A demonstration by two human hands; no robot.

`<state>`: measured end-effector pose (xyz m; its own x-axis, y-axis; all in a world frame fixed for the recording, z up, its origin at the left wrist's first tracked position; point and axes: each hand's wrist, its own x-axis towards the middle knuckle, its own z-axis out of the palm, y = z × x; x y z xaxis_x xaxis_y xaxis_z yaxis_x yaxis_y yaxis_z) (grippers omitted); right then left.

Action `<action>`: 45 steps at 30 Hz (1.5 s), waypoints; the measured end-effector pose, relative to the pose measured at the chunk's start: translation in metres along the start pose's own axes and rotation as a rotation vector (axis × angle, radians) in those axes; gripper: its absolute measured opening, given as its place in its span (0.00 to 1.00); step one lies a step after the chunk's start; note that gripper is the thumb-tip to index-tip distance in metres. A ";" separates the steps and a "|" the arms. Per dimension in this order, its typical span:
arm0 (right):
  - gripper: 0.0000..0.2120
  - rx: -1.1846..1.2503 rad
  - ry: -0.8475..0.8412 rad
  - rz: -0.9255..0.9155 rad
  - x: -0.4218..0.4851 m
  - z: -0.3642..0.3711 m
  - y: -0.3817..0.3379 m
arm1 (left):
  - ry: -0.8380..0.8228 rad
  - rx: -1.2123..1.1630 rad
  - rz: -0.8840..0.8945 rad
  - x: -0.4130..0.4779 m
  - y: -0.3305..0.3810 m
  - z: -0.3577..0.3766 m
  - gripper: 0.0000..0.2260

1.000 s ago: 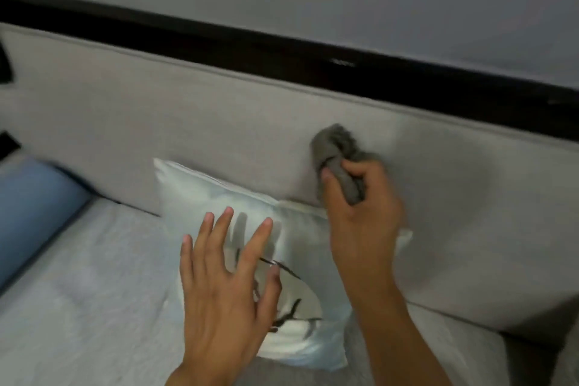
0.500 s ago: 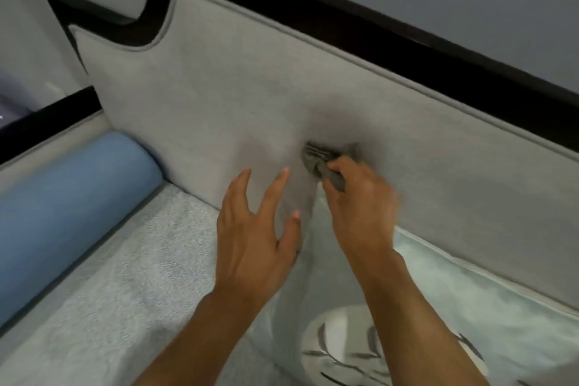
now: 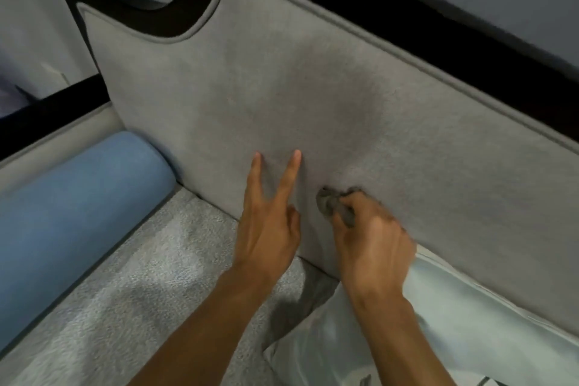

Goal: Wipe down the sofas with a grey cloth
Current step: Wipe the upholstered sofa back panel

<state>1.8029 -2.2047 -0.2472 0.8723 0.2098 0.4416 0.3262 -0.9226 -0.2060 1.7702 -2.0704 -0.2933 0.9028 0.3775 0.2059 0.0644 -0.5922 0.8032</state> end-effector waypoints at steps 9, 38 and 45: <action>0.10 0.770 0.245 0.876 -0.039 0.075 -0.036 | 0.060 -0.049 0.083 0.004 -0.020 0.003 0.37; 0.04 1.146 0.196 1.415 -0.057 0.181 -0.051 | 0.043 -0.048 0.041 -0.002 -0.120 0.035 0.38; 0.11 1.287 0.125 1.538 -0.055 0.202 -0.074 | -0.035 0.070 -0.135 -0.010 -0.184 0.037 0.36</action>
<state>1.8041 -2.0824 -0.4332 0.6179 -0.4502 -0.6446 -0.4560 0.4627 -0.7602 1.7647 -1.9916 -0.4632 0.8980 0.4330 0.0778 0.2150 -0.5862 0.7811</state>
